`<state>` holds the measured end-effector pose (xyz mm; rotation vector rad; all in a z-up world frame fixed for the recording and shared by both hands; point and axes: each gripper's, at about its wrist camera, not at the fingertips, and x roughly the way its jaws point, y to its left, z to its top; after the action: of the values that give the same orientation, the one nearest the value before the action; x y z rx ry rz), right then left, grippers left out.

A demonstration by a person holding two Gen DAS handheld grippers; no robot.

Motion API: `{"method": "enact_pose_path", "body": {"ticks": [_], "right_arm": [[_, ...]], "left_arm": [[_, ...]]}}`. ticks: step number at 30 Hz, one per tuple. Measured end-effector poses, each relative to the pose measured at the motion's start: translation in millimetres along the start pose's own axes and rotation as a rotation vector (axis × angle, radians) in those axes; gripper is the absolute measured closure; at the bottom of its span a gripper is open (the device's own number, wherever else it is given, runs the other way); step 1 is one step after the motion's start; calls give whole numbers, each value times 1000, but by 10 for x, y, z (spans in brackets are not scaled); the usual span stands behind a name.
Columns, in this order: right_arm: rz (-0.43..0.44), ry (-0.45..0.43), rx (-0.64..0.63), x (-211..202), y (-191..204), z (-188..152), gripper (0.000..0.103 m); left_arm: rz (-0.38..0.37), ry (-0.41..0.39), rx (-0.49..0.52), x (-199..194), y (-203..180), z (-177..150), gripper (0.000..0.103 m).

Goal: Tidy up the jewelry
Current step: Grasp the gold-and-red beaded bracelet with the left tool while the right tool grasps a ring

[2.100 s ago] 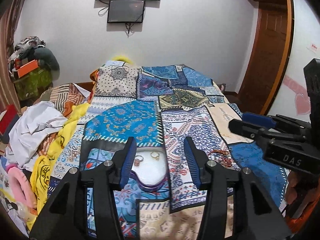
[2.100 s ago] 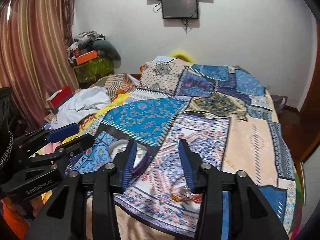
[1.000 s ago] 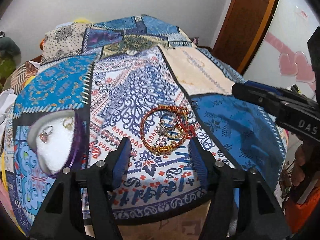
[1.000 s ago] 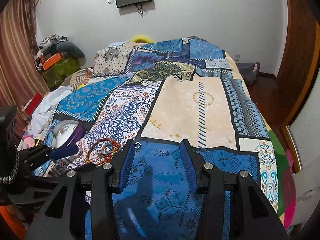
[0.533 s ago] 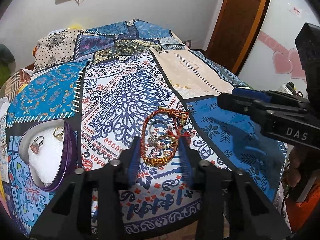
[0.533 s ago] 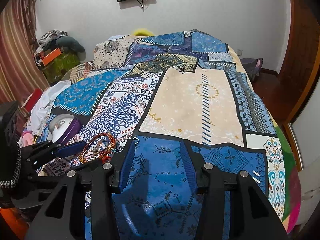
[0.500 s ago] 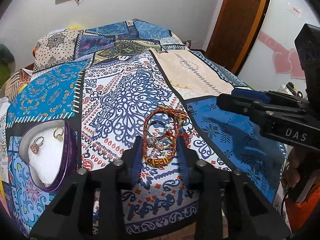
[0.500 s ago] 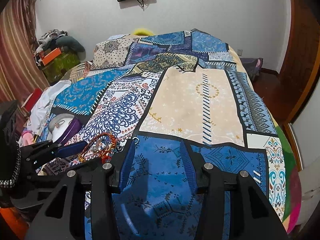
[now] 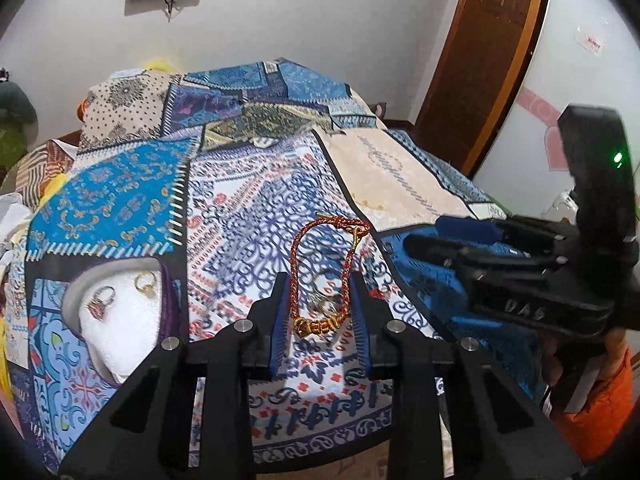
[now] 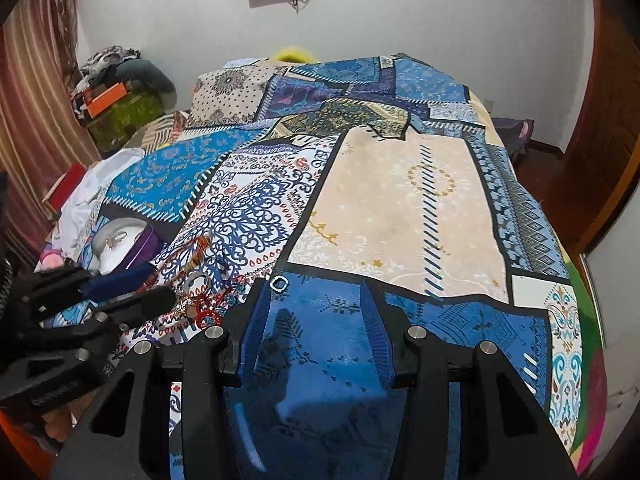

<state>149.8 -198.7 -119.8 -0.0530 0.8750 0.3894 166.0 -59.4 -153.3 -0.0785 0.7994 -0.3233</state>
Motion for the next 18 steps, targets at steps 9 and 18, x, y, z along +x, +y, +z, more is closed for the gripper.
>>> {"method": "enact_pose_path", "body": {"ticks": [9,18], "right_arm": [[-10,42,-74,229,154,6,76],[-4,43,-98,244,175,-12,93]], "left_arm": [[27,-16,-19,-15,137,11,75],[31,-32,-30,-101,141,1,76]]}}
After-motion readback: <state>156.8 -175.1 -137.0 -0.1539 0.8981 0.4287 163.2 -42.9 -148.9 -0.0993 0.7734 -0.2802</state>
